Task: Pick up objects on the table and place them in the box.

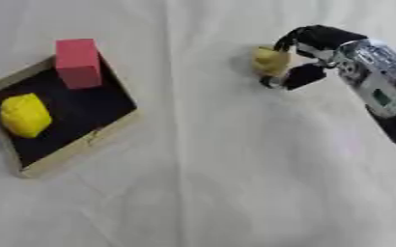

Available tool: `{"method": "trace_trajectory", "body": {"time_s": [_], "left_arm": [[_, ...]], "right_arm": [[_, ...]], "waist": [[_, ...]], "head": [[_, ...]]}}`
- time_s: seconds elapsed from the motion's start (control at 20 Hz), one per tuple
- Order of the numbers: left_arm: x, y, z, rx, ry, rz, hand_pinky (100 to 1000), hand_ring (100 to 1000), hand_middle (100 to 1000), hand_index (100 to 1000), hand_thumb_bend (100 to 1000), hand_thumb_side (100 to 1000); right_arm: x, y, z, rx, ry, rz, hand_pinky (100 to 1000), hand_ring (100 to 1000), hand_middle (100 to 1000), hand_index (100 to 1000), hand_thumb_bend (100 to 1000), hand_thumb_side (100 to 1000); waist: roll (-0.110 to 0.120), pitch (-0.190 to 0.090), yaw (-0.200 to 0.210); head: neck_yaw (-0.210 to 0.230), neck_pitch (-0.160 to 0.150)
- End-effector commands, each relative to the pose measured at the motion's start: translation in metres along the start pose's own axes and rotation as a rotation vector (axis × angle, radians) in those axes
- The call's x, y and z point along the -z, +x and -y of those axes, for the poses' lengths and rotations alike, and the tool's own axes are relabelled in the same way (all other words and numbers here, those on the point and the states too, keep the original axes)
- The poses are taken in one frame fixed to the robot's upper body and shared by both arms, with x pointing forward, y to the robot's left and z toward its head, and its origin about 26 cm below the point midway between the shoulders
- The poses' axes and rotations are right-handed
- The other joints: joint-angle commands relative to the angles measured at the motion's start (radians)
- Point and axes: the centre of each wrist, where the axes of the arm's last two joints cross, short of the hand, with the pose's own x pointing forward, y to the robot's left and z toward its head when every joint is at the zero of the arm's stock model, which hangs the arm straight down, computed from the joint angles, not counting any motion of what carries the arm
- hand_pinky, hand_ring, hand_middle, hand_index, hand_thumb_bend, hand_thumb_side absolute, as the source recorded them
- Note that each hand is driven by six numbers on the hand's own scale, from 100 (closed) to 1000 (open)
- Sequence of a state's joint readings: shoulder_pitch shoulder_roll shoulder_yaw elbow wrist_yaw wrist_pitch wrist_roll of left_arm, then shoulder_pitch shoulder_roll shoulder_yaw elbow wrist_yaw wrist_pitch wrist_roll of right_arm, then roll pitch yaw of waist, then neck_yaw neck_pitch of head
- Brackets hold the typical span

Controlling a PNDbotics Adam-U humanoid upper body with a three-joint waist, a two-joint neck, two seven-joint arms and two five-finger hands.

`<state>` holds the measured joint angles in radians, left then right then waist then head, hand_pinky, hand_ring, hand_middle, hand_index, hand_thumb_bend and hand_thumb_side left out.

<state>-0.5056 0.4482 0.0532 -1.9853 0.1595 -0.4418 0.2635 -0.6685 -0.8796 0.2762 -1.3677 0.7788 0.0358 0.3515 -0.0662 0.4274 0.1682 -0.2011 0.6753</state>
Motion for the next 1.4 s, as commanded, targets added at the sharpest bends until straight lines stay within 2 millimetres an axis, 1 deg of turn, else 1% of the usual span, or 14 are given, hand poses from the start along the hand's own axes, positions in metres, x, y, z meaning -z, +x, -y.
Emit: {"method": "trace_trajectory", "body": {"time_s": [0.05, 0.2, 0.25, 0.4, 0.55, 0.65, 0.8, 0.95, 1.1, 1.25, 1.4], "left_arm": [[0.008, 0.005, 0.0, -0.004, -0.01, 0.03, 702, 679, 626, 767, 100, 419], [0.008, 0.005, 0.0, -0.004, -0.011, 0.03, 701, 679, 626, 767, 100, 421], [0.008, 0.005, 0.0, -0.005, -0.012, 0.029, 701, 680, 626, 767, 100, 418], [0.008, 0.005, 0.0, -0.006, -0.013, 0.026, 701, 680, 626, 767, 100, 421], [0.007, 0.005, 0.0, -0.005, -0.015, 0.025, 701, 680, 627, 767, 100, 418], [0.007, 0.005, 0.0, -0.005, -0.016, 0.024, 701, 680, 627, 767, 100, 416], [0.007, 0.005, -0.001, -0.004, -0.019, 0.021, 702, 682, 628, 768, 100, 410], [0.006, 0.005, -0.001, -0.001, -0.023, 0.018, 702, 682, 628, 768, 100, 407], [0.006, 0.005, -0.002, 0.0, -0.024, 0.014, 702, 683, 628, 768, 100, 404], [0.005, 0.005, -0.003, 0.002, -0.026, 0.012, 702, 683, 629, 768, 100, 397], [0.005, 0.005, -0.003, 0.003, -0.027, 0.01, 702, 683, 629, 767, 100, 394]], "right_arm": [[-0.002, -0.007, 0.005, -0.038, -0.049, -0.038, 863, 882, 727, 829, 444, 757], [0.0, -0.007, 0.003, -0.028, -0.079, -0.052, 858, 864, 682, 795, 451, 741], [0.0, -0.006, 0.004, -0.019, -0.097, -0.055, 854, 849, 645, 765, 412, 748], [-0.001, -0.005, 0.009, 0.021, -0.159, -0.069, 846, 796, 547, 676, 309, 637], [-0.003, -0.002, 0.014, 0.063, -0.232, -0.07, 836, 741, 480, 602, 218, 532], [-0.005, 0.0, 0.018, 0.086, -0.272, -0.063, 831, 720, 454, 571, 176, 486], [-0.009, 0.004, 0.026, 0.102, -0.315, -0.037, 829, 707, 456, 574, 131, 448], [-0.015, 0.009, 0.039, 0.094, -0.343, 0.001, 828, 707, 464, 583, 120, 444], [-0.024, 0.018, 0.055, 0.077, -0.372, 0.045, 827, 706, 469, 588, 127, 445], [-0.035, 0.032, 0.075, 0.055, -0.411, 0.105, 828, 704, 472, 593, 125, 428], [-0.049, 0.055, 0.096, 0.039, -0.458, 0.197, 829, 699, 472, 593, 118, 408]], "waist": [[0.007, -0.005, 0.003], [0.007, -0.004, 0.004], [0.007, -0.004, 0.003], [0.007, -0.006, -0.001], [0.008, -0.011, -0.004], [0.008, -0.015, -0.006], [0.008, -0.023, -0.009], [0.008, -0.032, -0.013], [0.007, -0.04, -0.018], [0.005, -0.049, -0.021], [0.004, -0.057, -0.023]], "head": [[-0.005, -0.016], [-0.004, -0.014], [-0.004, -0.012], [-0.004, -0.008], [-0.004, -0.006], [-0.003, -0.004], [-0.003, -0.002], [-0.002, 0.001], [-0.001, 0.006], [-0.001, 0.011], [-0.002, 0.018]]}}
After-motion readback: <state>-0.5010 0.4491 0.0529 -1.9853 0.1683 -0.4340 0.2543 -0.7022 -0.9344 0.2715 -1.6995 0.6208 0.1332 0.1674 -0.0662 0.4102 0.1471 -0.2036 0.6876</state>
